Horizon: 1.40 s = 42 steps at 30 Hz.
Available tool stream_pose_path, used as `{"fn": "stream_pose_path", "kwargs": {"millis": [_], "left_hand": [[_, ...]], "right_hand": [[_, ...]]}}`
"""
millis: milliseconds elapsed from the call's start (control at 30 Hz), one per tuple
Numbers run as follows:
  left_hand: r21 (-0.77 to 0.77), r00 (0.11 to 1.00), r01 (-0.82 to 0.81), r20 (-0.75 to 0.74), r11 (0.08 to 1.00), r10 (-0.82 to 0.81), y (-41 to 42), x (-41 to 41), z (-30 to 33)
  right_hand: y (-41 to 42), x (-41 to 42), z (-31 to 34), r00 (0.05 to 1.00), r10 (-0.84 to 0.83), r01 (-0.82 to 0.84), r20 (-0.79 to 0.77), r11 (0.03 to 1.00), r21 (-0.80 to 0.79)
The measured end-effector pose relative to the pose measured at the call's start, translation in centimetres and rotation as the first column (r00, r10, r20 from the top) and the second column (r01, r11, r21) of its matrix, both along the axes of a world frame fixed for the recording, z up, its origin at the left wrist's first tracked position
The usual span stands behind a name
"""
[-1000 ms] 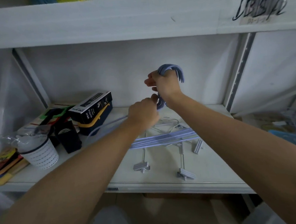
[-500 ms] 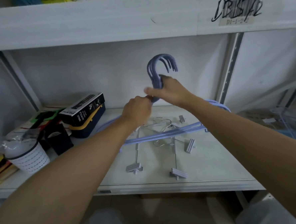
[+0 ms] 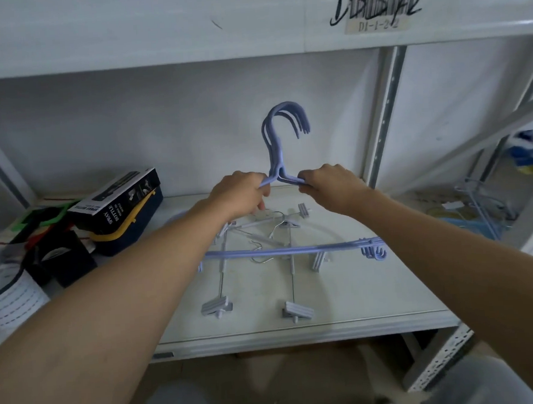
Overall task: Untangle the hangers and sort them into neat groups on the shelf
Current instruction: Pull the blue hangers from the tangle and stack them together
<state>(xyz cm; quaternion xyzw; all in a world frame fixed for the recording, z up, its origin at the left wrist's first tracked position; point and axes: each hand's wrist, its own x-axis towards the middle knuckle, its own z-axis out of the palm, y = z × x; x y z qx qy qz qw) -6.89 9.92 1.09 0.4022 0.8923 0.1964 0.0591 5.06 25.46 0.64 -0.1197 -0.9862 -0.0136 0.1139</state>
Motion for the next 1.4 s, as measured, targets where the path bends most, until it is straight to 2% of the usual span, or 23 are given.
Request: {"fn": "stream_pose_path", "kwargs": {"millis": [67, 167, 267, 367, 433, 500, 567, 600, 633, 667, 700, 733, 767, 800, 833, 867, 900, 933, 1033, 1133, 1200, 1267, 1400], "left_hand": [[-0.066, 0.986, -0.003, -0.166, 0.998, -0.008, 1.6, 0.2, 0.2], [-0.113, 0.912, 0.013, -0.405, 0.994, -0.058, 4.4, 0.8, 0.3], [-0.160, 0.850, 0.071, -0.507, 0.984, -0.144, 7.1, 1.1, 0.3], [-0.133, 0.811, 0.098, -0.564, 0.986, -0.156, 9.5, 1.1, -0.2], [-0.057, 0.793, 0.113, -0.596, 0.992, -0.125, 10.9, 1.6, -1.2], [0.136, 0.783, 0.130, -0.622, 0.982, -0.017, 11.4, 3.0, -2.6], [0.385, 0.775, 0.193, -0.624, 0.902, 0.101, 11.3, 4.6, -4.3], [0.459, 0.777, 0.208, -0.614, 0.864, 0.139, 11.2, 5.4, -5.2], [0.500, 0.811, 0.171, -0.560, 0.849, 0.167, 11.1, 6.0, -6.1], [0.541, 0.876, 0.060, -0.432, 0.839, 0.216, 11.0, 6.6, -6.7], [0.559, 0.937, -0.109, -0.219, 0.822, 0.274, 11.2, 7.1, -7.4], [0.526, 0.948, -0.299, 0.073, 0.796, 0.308, 11.5, 7.5, -8.0], [0.434, 0.874, -0.444, 0.403, 0.784, 0.272, 11.9, 8.0, -8.3], [0.332, 0.709, -0.503, 0.686, 0.798, 0.162, 12.3, 8.6, -8.6], [0.255, 0.499, -0.503, 0.866, 0.826, 0.036, 12.6, 9.3, -8.8], [0.224, 0.315, -0.492, 0.947, 0.841, -0.068, 13.0, 9.9, -9.0], [0.231, 0.215, -0.513, 0.967, 0.827, -0.137, 13.4, 10.4, -9.4], [0.238, 0.220, -0.545, 0.966, 0.804, -0.136, 13.8, 10.7, -9.8], [0.209, 0.381, -0.578, 0.924, 0.789, 0.035, 14.5, 11.2, -11.3], [0.117, 0.515, -0.469, 0.841, 0.875, 0.164, 14.7, 11.0, -13.1], [0.037, 0.672, -0.336, 0.710, 0.941, 0.211, 14.6, 10.8, -13.5], [-0.011, 0.785, -0.241, 0.586, 0.971, 0.201, 14.6, 10.5, -13.4], [-0.092, 0.863, -0.147, 0.474, 0.985, 0.173, 15.6, 9.9, -13.5]], "right_hand": [[0.6, 0.9, -0.5, 0.999, -0.035, 0.036, 0.010, 0.995, -0.097], [1.8, 2.4, -1.9, 0.994, -0.110, 0.097, -0.017, 0.926, -0.364], [3.1, 4.3, -3.4, 0.977, -0.206, 0.130, -0.047, 0.761, -0.635], [4.5, 6.4, -4.8, 0.947, -0.316, 0.159, -0.058, 0.620, -0.769], [5.3, 7.4, -5.6, 0.917, -0.389, 0.145, -0.087, 0.529, -0.836], [6.0, 8.0, -6.2, 0.885, -0.453, 0.129, -0.106, 0.457, -0.880], [6.8, 8.2, -6.3, 0.848, -0.518, 0.117, -0.110, 0.386, -0.915], [7.1, 8.3, -6.3, 0.830, -0.548, 0.103, -0.107, 0.339, -0.935], [7.4, 8.4, -6.3, 0.813, -0.574, 0.085, -0.102, 0.291, -0.953], [7.6, 8.5, -6.4, 0.797, -0.597, 0.067, -0.097, 0.247, -0.967], [7.8, 8.5, -6.5, 0.783, -0.615, 0.050, -0.090, 0.207, -0.977], [7.9, 8.6, -6.7, 0.771, -0.631, 0.032, -0.085, 0.171, -0.985], [8.0, 8.6, -7.0, 0.761, -0.644, 0.018, -0.079, 0.142, -0.990], [8.1, 8.6, -7.2, 0.753, -0.654, 0.009, -0.072, 0.120, -0.993], [8.2, 8.5, -7.5, 0.749, -0.660, 0.007, -0.064, 0.104, -0.995], [8.3, 8.4, -7.7, 0.746, -0.664, 0.008, -0.055, 0.091, -0.996], [8.5, 8.3, -7.9, 0.744, -0.667, 0.015, -0.044, 0.083, -0.996], [8.7, 8.2, -8.2, 0.742, -0.669, 0.028, -0.031, 0.078, -0.997], [9.1, 7.9, -9.6, 0.735, -0.677, 0.122, 0.039, 0.075, -0.990], [9.5, 8.0, -11.5, 0.706, -0.698, 0.229, 0.119, 0.067, -0.971], [9.8, 8.1, -12.6, 0.679, -0.716, 0.305, 0.160, 0.077, -0.949], [10.2, 8.0, -13.4, 0.661, -0.728, 0.360, 0.182, 0.095, -0.928], [10.8, 7.4, -14.3, 0.624, -0.746, 0.406, 0.232, 0.056, -0.912]]}}
